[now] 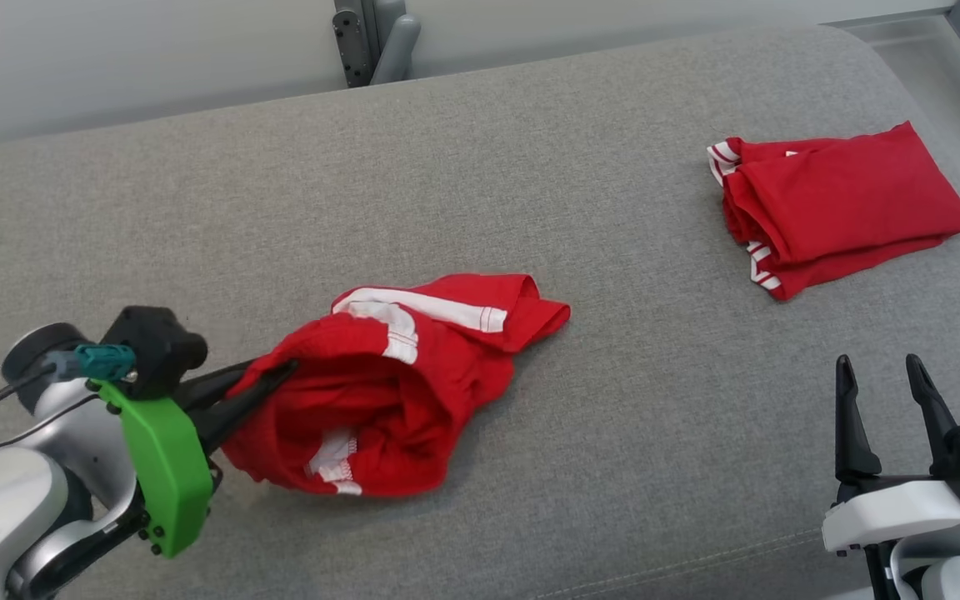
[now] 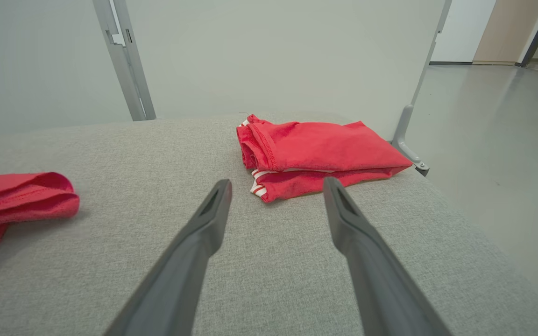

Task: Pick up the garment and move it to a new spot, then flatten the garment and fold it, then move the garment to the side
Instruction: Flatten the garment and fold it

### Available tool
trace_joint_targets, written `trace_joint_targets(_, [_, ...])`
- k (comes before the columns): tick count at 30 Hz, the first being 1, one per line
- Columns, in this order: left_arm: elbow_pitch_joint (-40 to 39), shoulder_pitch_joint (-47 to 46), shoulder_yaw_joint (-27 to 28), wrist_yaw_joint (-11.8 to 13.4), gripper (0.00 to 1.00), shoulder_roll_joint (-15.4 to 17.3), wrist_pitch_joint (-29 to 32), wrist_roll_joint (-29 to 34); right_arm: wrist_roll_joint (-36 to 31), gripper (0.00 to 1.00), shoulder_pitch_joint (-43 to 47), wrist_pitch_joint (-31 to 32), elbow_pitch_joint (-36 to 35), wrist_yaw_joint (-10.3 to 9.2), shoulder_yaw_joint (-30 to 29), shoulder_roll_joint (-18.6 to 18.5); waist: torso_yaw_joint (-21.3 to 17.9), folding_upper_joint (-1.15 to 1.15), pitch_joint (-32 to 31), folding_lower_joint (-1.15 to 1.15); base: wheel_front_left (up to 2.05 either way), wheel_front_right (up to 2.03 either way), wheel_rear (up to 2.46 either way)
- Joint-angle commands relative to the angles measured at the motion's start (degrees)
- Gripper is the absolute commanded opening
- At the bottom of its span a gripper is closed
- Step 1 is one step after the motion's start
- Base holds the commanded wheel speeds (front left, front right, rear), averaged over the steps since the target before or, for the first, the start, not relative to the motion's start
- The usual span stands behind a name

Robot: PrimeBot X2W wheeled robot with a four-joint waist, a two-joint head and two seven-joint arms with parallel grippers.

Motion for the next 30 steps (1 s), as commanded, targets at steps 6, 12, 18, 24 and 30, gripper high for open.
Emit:
trace_joint_targets(6, [9.37,-3.67,-10.82,0.13,0.00,2.58,-13.60,-1.92,0.03,1.00,-0.77,-0.14,0.53,-0.09,0.19,-0.11,0.33,0.00,0.78,0.00,0.00,0.00,0.00])
trace_joint_targets(12, [17.95,-1.21,-14.25,0.12,0.00,-1.61,-23.18,-5.19,-0.21,1.00,-0.30,-0.14,0.72,-0.09,0.18,-0.09,0.73,0.00,0.76,0.00,0.00,0.00,0.00])
trace_joint_targets(18, [27.48,1.82,-13.26,0.12,0.15,-9.01,-27.40,-5.54,-1.46,1.00,0.48,-0.14,0.50,-0.09,-0.62,-0.09,2.53,0.00,0.25,0.00,0.00,0.00,0.00])
trace_joint_targets(24, [30.26,6.49,-2.38,0.23,1.00,-14.80,-27.60,-1.20,-2.94,1.00,1.23,-0.14,-0.37,-0.09,-1.52,-0.11,4.95,0.00,-1.31,0.00,0.00,0.00,0.00])
trace_joint_targets(30, [27.14,14.73,7.08,4.21,1.00,-17.73,-27.60,0.61,-4.08,1.00,2.90,-0.14,-2.25,-0.09,-2.05,-0.37,6.96,0.00,-4.82,0.00,0.00,0.00,0.00])
